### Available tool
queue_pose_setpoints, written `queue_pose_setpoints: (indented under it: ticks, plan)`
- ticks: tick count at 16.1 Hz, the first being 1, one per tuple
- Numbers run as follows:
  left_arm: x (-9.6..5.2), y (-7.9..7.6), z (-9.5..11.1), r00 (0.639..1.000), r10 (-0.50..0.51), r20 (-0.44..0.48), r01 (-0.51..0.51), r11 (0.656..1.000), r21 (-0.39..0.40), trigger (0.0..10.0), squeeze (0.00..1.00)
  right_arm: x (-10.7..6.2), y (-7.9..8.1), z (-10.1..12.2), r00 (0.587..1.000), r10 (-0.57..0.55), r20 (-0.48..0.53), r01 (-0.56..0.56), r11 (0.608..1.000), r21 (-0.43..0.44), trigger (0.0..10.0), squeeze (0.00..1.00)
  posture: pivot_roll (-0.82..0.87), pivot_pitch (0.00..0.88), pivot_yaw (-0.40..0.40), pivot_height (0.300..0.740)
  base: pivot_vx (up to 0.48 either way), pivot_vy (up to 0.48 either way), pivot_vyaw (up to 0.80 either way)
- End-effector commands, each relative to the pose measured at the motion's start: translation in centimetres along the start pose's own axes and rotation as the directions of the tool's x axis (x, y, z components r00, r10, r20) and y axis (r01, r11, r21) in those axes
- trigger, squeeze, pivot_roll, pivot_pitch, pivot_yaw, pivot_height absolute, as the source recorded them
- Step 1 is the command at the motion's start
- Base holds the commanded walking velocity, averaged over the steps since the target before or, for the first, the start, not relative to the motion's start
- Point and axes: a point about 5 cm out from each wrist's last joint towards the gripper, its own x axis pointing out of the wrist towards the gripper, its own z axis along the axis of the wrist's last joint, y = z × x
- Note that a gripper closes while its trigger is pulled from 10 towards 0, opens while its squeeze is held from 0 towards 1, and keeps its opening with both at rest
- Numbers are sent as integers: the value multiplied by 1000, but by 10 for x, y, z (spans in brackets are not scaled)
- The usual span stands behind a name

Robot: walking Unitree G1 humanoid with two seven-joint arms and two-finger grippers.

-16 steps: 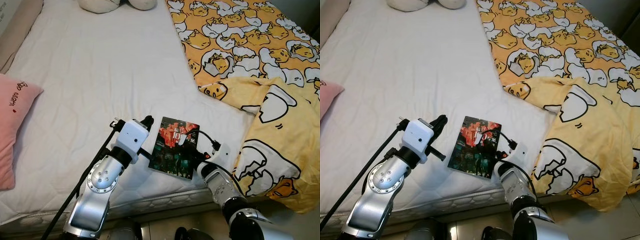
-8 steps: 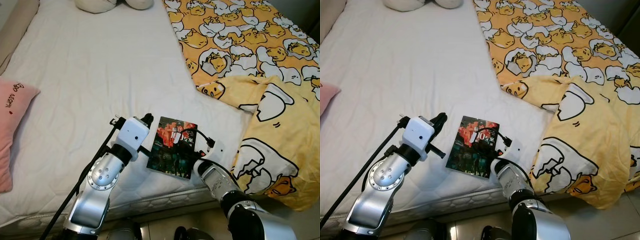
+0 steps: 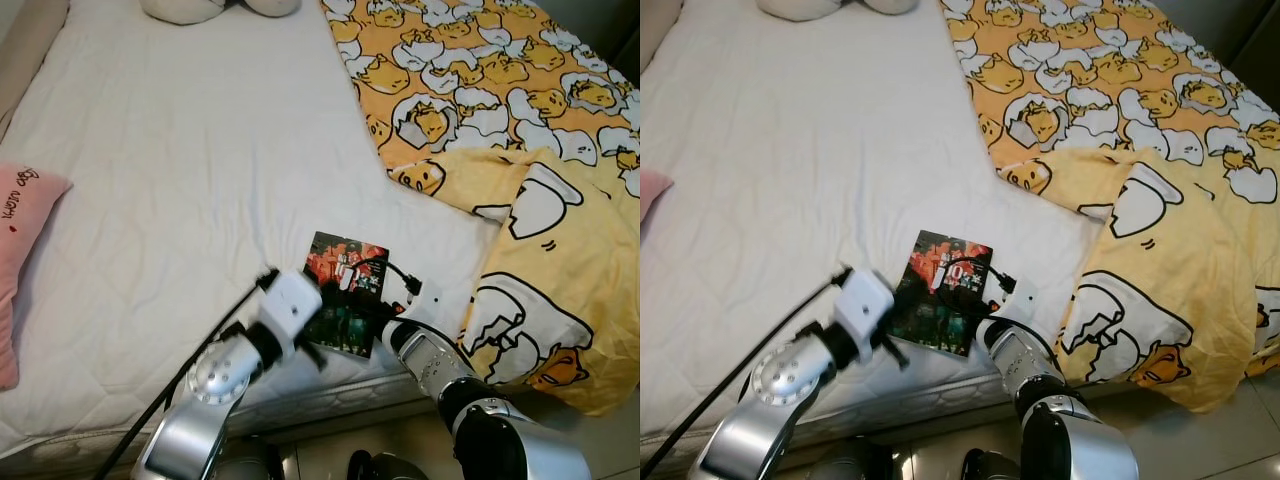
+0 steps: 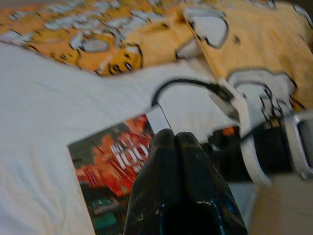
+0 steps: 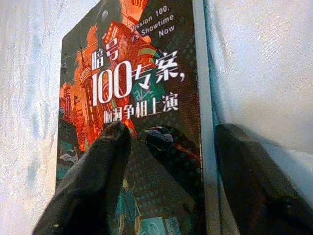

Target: Clean up the room

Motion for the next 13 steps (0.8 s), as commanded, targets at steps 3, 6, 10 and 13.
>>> queue_pose_setpoints:
  ticks: [3,6,10,13]
  plan:
    - [-7,-1,-10,993,-75,-87,79,996,39,10000,0,0,2,-22,997,-1,-78,3,1000,23,0,0,237,121,-8,740,0,0,0]
    - [-6,5,-9,991,-84,-104,91,994,65,10000,0,1,4,-17,999,9,-45,-7,999,45,0,0,234,124,-2,740,0,0,0]
    - [-2,4,-8,989,-103,-105,110,992,68,10000,0,3,11,-7,999,46,23,-48,996,72,0,0,220,117,10,740,0,0,0]
    - [0,5,-7,989,-103,-101,111,991,69,10000,0,7,26,10,984,139,110,-147,986,72,0,0,216,106,12,740,0,0,0]
